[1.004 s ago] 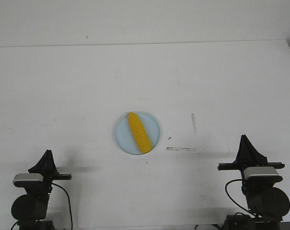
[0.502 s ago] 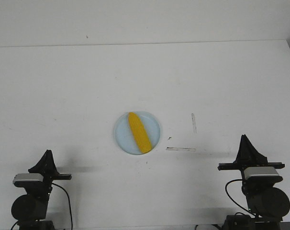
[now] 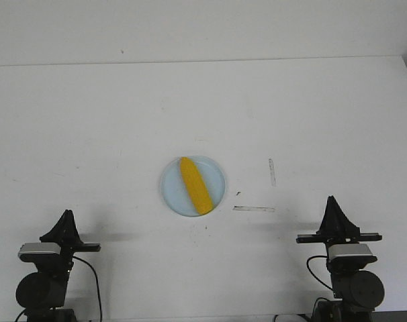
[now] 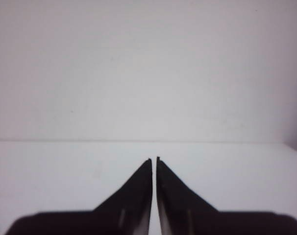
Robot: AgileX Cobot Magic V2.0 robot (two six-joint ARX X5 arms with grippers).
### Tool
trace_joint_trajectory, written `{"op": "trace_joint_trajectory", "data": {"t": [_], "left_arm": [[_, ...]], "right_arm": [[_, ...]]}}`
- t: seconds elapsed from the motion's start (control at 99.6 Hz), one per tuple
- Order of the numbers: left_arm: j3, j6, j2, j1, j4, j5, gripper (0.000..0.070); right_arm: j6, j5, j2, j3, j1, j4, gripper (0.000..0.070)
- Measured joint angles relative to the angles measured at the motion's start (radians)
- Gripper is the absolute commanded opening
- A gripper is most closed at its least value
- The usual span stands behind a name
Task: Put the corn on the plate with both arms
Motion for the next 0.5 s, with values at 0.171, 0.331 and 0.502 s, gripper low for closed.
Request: {"op": "trace_joint_trajectory", "data": {"t": [0.171,0.331,0.502], "left_arm": [[0.0,0.0,0.0,0.0,0.0,0.0,0.0002],[0.0,0.0,0.0,0.0,0.0,0.0,0.0002],[0.0,0.0,0.0,0.0,0.0,0.0,0.0003]], "right_arm": [[0.0,0.0,0.0,-0.049,0.026,-0.037,0.0016],[-0.002,0.0,0.001,-0.049,0.037,-0.047,0.0016],[-0.003,0.0,0.001,-0.049,0.037,-0.047,0.0016]]}}
